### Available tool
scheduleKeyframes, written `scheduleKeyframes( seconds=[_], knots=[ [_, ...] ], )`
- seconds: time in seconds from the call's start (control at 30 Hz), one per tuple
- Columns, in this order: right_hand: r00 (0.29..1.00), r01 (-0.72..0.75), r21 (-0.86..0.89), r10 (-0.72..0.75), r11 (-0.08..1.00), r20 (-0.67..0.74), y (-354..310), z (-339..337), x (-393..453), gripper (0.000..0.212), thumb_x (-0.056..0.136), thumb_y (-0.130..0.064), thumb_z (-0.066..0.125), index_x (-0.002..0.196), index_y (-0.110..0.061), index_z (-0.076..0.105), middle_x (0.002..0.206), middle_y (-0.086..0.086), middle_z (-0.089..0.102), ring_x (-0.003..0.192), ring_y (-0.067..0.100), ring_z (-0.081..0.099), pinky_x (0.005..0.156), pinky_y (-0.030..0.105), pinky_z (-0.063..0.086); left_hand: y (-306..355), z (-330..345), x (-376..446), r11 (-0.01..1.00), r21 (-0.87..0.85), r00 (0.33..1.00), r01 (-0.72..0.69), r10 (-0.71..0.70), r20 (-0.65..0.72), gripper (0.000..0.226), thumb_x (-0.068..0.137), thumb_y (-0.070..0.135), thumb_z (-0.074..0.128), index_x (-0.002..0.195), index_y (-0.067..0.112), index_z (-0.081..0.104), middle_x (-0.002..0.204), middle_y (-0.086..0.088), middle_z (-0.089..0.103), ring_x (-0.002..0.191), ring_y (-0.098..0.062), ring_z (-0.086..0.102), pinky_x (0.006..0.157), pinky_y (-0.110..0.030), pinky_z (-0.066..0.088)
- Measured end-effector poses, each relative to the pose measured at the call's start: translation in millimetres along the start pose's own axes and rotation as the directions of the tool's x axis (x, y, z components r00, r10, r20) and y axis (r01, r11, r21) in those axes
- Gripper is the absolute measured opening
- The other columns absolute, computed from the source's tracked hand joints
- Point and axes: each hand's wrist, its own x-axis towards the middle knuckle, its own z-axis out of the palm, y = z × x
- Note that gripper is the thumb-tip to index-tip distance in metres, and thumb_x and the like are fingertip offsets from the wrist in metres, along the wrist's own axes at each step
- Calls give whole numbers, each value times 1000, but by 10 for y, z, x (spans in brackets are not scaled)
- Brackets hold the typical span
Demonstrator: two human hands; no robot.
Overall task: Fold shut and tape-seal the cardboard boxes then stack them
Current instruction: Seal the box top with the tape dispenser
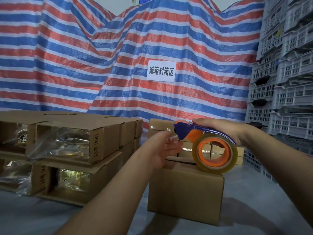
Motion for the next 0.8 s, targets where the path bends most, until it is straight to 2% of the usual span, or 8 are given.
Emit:
scheduleKeyframes(
  seconds=[0.13, 0.3, 0.43, 0.57, 0.63, 0.7, 0.73, 0.8],
  knots=[
    [1000, -12, -4, 12, 1000, -2, -2, -5, 13, 54, 82, -55, 64, 117, -15, 63, 92, 13, 75, 68, 20, 71, 65, 29, 59, 1, -55, 9, 999, -39, 999, -14, 13, -46, 15, 97, 15, 57, 109, 9, 63, 88, -7, 77, 94, -23, 72, 113, -44, 36],
    [999, -30, -27, 30, 999, 14, -27, -9, 17, 48, 84, -55, 63, 115, -18, 64, 93, 12, 75, 68, 19, 72, 61, 27, 58, 24, -44, -20, 1000, -25, 999, 12, -13, -44, 11, 100, 9, 50, 106, 9, 59, 92, -9, 77, 88, -20, 73, 66, -24, 54],
    [995, -63, -51, 66, 997, 69, -72, 14, 19, 42, 88, -53, 62, 110, -19, 70, 88, 10, 74, 66, 18, 71, 61, 26, 58, 22, 3, -26, 999, 50, 996, 19, -14, -89, 18, 102, 7, 45, 90, 10, 58, 82, -6, 75, 83, -18, 71, 103, -36, 48],
    [988, -129, -94, 137, 987, 78, -144, 39, 48, 56, 89, -53, 62, 127, -11, 55, 93, 10, 73, 69, 18, 70, 65, 27, 57, 36, 9, -37, 994, 105, 987, 44, -27, -156, 24, 101, 7, 45, 82, 12, 58, 56, 2, 67, 76, -13, 65, 115, -40, 28],
    [982, -153, -178, 169, 972, 81, -212, 70, 58, 59, 89, -55, 60, 128, -11, 54, 94, 10, 72, 72, 17, 69, 69, 27, 56, 32, -8, -47, 995, 92, 982, 44, -26, -185, 22, 101, 7, 43, 85, 12, 57, 53, 3, 61, 63, -9, 58, 111, -39, 35],
    [980, -137, -301, 173, 944, 97, -281, 101, 79, 56, 91, -57, 55, 126, -14, 54, 93, 9, 72, 74, 17, 67, 71, 26, 55, 24, -26, -52, 995, 87, 977, 46, -27, -213, 15, 100, 7, 46, 90, 12, 57, 51, 4, 58, 55, -7, 52, 81, -29, 47],
    [981, -128, -350, 172, 928, 95, -311, 118, 86, 52, 94, -57, 52, 125, -16, 54, 92, 9, 72, 75, 17, 67, 72, 26, 55, 18, -37, -54, 996, 72, 971, 46, -27, -236, 12, 99, 8, 48, 92, 11, 58, 51, 4, 58, 56, -7, 51, 69, -25, 43],
    [981, -135, -392, 179, 910, 78, -336, 135, 105, 50, 96, -57, 49, 124, -16, 55, 91, 7, 72, 74, 15, 68, 73, 25, 55, 7, -53, -52, 999, 1, 962, 42, -40, -270, 12, 98, 5, 47, 101, 10, 58, 52, 3, 56, 59, -9, 50, 71, -27, 43]
  ],
)
